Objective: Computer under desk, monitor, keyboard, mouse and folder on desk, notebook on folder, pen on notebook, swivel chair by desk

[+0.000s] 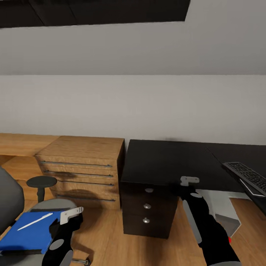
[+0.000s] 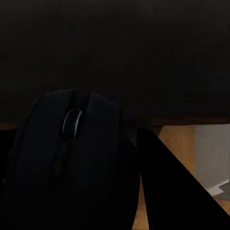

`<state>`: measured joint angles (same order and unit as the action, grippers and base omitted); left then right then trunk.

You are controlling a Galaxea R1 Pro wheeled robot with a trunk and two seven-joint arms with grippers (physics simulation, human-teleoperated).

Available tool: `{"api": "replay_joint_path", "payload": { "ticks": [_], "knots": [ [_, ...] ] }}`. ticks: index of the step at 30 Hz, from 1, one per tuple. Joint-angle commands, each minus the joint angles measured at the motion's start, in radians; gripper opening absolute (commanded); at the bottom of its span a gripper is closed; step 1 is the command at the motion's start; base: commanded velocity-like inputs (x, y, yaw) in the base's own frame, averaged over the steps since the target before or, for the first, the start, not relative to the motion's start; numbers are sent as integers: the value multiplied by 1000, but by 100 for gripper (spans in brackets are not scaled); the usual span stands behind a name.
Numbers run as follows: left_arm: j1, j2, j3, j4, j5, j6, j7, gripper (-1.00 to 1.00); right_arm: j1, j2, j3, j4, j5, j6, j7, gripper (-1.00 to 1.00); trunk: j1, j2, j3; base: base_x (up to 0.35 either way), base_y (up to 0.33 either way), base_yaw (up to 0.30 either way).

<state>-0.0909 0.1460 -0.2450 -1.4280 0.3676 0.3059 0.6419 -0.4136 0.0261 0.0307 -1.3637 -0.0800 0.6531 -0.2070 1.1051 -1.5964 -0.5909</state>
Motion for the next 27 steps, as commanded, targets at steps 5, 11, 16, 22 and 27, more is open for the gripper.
{"api": "replay_joint_path", "payload": {
  "ticks": [5, 11, 16, 22, 27],
  "knots": [
    [-1, 1, -55, -2, 6, 5, 10, 100, -4, 55, 171, -42, -8, 5, -7, -100, 0, -1, -1, 187, 178, 31],
    [-1, -3, -86, -3, 5, 5, 11, 100, -252, 147, 190, 251, -10, 8, -7, -100, 0, -1, -1, 12, 10, 1],
    [-1, -3, -93, -3, 5, 6, 12, 100, -428, 148, 189, 573, -19, -119, -5, -100, 0, -1, -1, 0, 0, 0],
    [-1, -3, -96, -2, 7, 6, 12, 100, -449, 148, 183, 634, -41, -169, 1, -100, 0, -1, -1, 0, 0, 0],
    [-1, -3, -108, -1, 7, 6, 13, 100, -446, 148, 184, 640, -65, -168, 4, -100, 0, -1, -1, 0, 0, 0]
  ]
}}
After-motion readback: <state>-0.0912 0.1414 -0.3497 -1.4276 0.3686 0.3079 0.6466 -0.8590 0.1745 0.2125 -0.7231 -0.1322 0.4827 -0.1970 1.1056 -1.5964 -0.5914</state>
